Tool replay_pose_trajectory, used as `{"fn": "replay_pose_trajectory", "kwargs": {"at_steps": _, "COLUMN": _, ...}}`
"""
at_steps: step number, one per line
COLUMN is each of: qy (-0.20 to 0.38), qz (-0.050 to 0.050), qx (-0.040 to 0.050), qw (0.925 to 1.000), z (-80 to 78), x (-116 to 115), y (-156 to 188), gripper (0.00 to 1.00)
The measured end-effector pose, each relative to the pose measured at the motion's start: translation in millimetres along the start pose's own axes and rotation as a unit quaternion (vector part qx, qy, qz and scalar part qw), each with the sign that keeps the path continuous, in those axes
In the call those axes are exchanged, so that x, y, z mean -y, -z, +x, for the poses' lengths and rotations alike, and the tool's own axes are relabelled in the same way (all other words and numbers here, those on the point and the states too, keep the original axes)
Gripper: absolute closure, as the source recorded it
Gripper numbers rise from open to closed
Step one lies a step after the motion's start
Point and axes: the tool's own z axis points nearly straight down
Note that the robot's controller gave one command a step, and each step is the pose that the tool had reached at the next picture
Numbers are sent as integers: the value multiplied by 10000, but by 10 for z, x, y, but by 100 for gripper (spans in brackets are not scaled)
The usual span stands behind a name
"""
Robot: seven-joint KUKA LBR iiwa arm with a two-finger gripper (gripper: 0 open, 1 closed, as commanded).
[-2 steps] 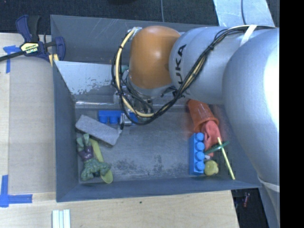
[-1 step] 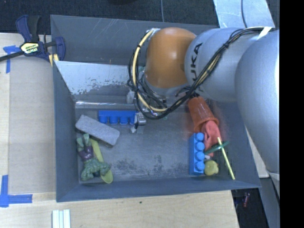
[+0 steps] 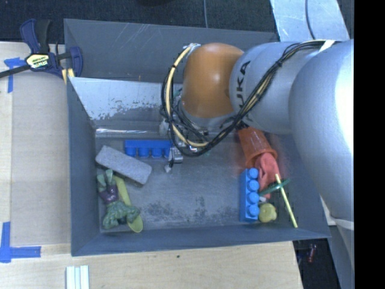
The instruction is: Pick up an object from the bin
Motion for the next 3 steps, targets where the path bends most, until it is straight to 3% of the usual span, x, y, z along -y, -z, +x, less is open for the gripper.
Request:
{"fn": "replay_pose_trajectory", "kwargs": {"at_steps": 1, "qy": -313, "qz": 1, "qx": 25, "qw": 9995, "z": -98, "x": 525, "y": -227, "gripper": 100}}
{"fn": "replay_pose_trajectory", "kwargs": {"at_steps": 2, "qy": -309, "qz": -3, "qx": -4, "qw": 9995, "z": -81, "x": 518, "y": -240, "gripper": 0}}
{"fn": "replay_pose_trajectory", "kwargs": {"at_steps": 3, "qy": -311, "qz": -4, "qx": -4, "qw": 9995, "z": -81, "x": 516, "y": -240, "gripper": 0}}
